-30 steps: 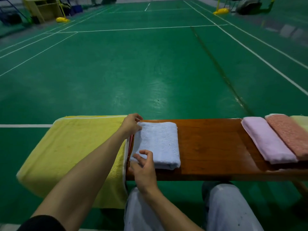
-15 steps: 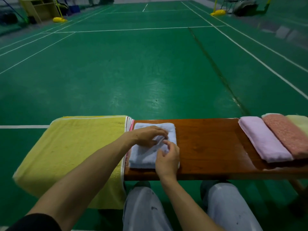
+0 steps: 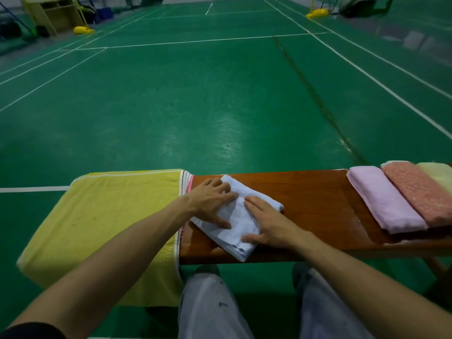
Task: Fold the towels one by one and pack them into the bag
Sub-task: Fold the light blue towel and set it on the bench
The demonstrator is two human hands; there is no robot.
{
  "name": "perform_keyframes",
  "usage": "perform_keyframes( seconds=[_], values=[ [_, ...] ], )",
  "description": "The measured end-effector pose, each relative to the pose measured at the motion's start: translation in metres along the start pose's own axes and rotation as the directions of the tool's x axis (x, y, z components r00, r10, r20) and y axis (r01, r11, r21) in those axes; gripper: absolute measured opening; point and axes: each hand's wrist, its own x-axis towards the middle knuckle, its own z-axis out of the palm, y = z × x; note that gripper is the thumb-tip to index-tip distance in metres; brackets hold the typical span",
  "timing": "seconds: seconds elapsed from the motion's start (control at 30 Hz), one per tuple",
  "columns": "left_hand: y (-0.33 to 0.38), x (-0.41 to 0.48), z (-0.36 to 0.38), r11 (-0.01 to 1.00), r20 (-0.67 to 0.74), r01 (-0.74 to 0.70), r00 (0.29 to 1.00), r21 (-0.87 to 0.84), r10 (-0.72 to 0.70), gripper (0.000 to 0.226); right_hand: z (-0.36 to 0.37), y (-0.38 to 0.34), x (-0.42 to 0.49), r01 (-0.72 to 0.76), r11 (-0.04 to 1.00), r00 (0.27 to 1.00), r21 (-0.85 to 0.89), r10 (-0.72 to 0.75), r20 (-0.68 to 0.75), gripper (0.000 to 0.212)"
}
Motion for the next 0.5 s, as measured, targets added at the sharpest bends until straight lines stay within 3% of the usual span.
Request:
perform_keyframes(
  seconds=[0.1,0.17,0.23,0.33,0.4,0.5],
  values=[
    [0.02,0.008,0.012,0.998,-0.077,-0.046,0.996,-0.031,0.044,0.107,-0.021,0.03,-0.004,0.078,0.982,0.993,-0.173,-0.061,0.1,0.126],
    [0.032,0.014,0.016,0.987,-0.034,-0.032,0.999,-0.157,0.027,0.11,-0.034,0.045,-0.005,0.1,0.975,0.989,-0.198,-0.075,0.13,0.115],
    [0.036,0.017,0.019,0.967,-0.013,-0.007,1.0,-0.256,0.004,0.11,-0.044,0.047,-0.006,0.097,0.982,0.986,-0.16,-0.073,0.148,0.105],
    [0.034,0.018,0.023,0.961,-0.011,-0.008,1.0,-0.277,0.005,0.114,-0.037,0.028,-0.006,-0.032,0.999,0.999,0.003,0.032,0.033,0.108],
    [0.029,0.016,0.023,0.959,0.001,-0.024,1.0,-0.282,0.025,0.116,-0.018,0.015,-0.002,-0.141,0.988,0.99,0.058,0.142,-0.006,0.125],
    [0.021,0.008,0.023,0.954,0.005,-0.058,0.998,-0.295,0.063,0.12,0.014,0.012,0.001,-0.17,0.98,0.985,-0.102,0.169,-0.017,0.157]
  ],
)
